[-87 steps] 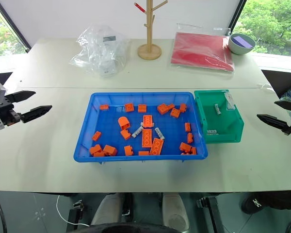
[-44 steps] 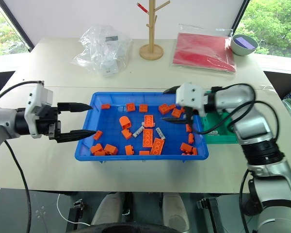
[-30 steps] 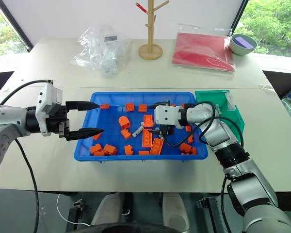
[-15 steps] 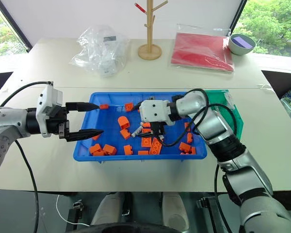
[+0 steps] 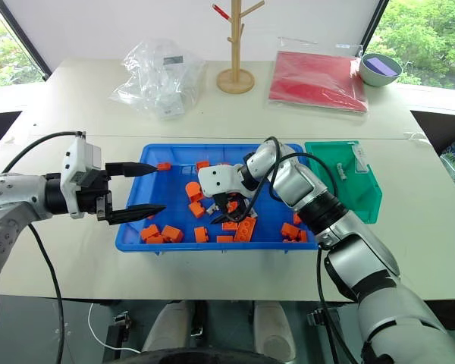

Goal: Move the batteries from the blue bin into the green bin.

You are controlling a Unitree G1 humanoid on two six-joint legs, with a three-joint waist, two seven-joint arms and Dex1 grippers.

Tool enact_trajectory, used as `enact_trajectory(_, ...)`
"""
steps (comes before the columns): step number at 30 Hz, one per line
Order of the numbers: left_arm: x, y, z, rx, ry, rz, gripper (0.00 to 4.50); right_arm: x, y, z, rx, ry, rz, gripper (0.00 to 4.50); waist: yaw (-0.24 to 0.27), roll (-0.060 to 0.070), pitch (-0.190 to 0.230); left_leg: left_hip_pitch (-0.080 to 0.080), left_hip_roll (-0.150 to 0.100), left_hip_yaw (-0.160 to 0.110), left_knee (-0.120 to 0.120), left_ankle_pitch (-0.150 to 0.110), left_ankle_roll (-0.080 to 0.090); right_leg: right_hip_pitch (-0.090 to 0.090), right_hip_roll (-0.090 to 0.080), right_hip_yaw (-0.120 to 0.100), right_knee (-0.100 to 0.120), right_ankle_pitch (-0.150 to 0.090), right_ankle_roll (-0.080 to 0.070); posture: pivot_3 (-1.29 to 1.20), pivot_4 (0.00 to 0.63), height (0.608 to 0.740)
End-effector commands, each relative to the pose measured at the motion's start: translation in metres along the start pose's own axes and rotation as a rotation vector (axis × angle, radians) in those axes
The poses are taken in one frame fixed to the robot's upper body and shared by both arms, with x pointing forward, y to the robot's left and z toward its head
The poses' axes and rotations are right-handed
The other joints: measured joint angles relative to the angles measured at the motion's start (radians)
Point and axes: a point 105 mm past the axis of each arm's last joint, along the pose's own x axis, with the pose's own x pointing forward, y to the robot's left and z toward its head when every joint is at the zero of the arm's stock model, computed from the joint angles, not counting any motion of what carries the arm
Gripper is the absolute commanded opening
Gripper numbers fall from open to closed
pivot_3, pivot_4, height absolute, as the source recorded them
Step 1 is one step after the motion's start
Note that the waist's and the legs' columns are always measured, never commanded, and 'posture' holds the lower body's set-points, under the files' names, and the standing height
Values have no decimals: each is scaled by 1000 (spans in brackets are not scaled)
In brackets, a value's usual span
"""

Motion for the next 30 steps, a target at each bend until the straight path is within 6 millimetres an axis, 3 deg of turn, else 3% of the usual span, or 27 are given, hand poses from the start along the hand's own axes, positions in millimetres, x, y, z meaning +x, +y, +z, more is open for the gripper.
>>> enact_trajectory(1, -4, 0, 12, 50, -32, 19, 4500, 0, -2, 1, -23, 13, 14, 4462, 0, 0, 0, 0, 0, 0, 0, 0, 0, 0, 0, 0, 0, 0, 0, 0, 150, 736)
enact_trajectory(8, -3, 4, 17, 64, -38, 24, 4500, 10, 0, -4, -26, 26, 29, 4462, -1, 0, 0, 0, 0, 0, 0, 0, 0, 0, 0, 0, 0, 0, 0, 0, 150, 736)
enact_trajectory(16, -1, 7, 20, 73, -39, 22, 4500, 10, -4, -12, -18, 47, 14, 4462, -1, 0, 0, 0, 0, 0, 0, 0, 0, 0, 0, 0, 0, 0, 0, 0, 150, 736)
enact_trajectory(19, 0, 7, 20, 74, -39, 17, 4500, 11, -3, -14, -11, 48, 21, 3258, -2, 0, 0, 0, 0, 0, 0, 0, -1, 0, 0, 0, 0, 0, 0, 0, 150, 736)
enact_trajectory(25, 0, 6, 19, 73, -30, 7, 4500, 12, -1, -10, -6, 22, 27, 152, -2, 0, 0, 0, 0, 0, 0, 0, -1, 0, 0, 0, 0, 0, 0, 0, 150, 736)
enact_trajectory(27, -1, 6, 19, 70, -28, 6, 4500, 11, -3, -1, 13, -25, 19, 23, -2, 0, 0, 0, 0, 0, 0, 0, -1, 0, 0, 0, 0, 0, 0, 0, 150, 736)
enact_trajectory(30, -2, 5, 15, 62, -24, 4, 4500, 3, -12, 30, 76, -172, -26, 23, -3, 0, 0, 0, 0, -1, 0, 0, -1, 0, 0, 0, 0, 0, 0, 0, 150, 736)
